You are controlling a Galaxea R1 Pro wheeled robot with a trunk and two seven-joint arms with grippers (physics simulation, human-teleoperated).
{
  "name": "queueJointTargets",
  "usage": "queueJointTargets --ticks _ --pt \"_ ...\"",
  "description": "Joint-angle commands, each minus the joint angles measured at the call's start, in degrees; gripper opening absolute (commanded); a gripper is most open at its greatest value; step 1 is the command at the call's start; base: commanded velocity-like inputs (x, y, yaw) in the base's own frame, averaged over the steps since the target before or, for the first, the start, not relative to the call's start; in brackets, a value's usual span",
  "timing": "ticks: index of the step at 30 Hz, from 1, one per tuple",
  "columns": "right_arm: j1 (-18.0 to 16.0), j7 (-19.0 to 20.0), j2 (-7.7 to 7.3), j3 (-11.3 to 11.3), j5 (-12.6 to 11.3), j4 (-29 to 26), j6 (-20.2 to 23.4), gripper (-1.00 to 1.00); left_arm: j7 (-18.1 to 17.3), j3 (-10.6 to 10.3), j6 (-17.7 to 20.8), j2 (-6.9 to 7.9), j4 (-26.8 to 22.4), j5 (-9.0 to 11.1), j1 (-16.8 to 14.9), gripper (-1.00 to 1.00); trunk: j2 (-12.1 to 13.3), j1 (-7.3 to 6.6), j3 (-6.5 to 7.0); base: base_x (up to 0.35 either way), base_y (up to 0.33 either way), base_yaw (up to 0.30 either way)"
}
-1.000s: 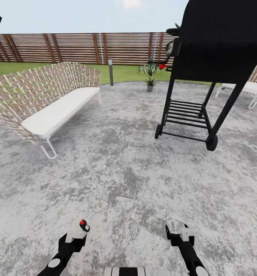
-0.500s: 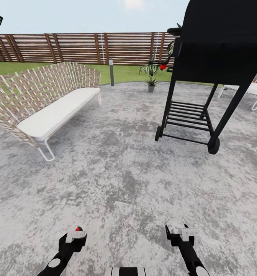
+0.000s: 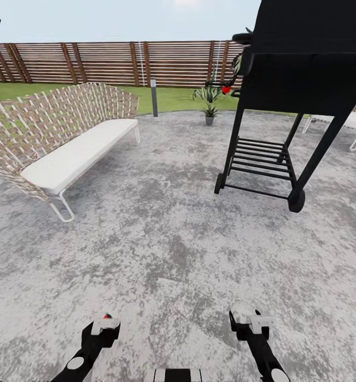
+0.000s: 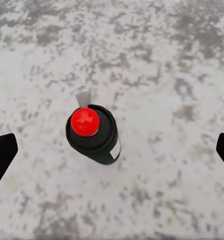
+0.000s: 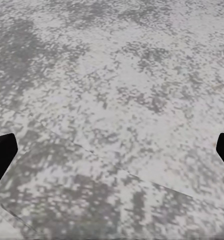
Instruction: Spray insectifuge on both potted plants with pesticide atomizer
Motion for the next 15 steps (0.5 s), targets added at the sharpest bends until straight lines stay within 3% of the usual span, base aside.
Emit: queueJointTargets --ticks 1,11,15 --pt "0.0 0.0 -0.01 0.0 0.1 0.0 -0.2 1.0 0.0 0.0 -0.2 0.01 0.0 -0.1 0.0 1.0 0.0 0.01 -0.31 0.0 0.0 0.0" --pt "0.0 0.0 -0.01 0.0 0.1 0.0 -0.2 1.0 0.0 0.1 -0.2 0.02 0.0 -0.1 0.0 1.0 -0.2 0.27 -3.35 0.0 0.0 0.0" --pt "0.0 0.0 -0.01 0.0 0.1 0.0 -0.2 1.0 0.0 0.1 -0.2 0.08 0.1 -0.1 0.0 1.0 -0.2 0.27 -3.71 0.0 0.0 0.0"
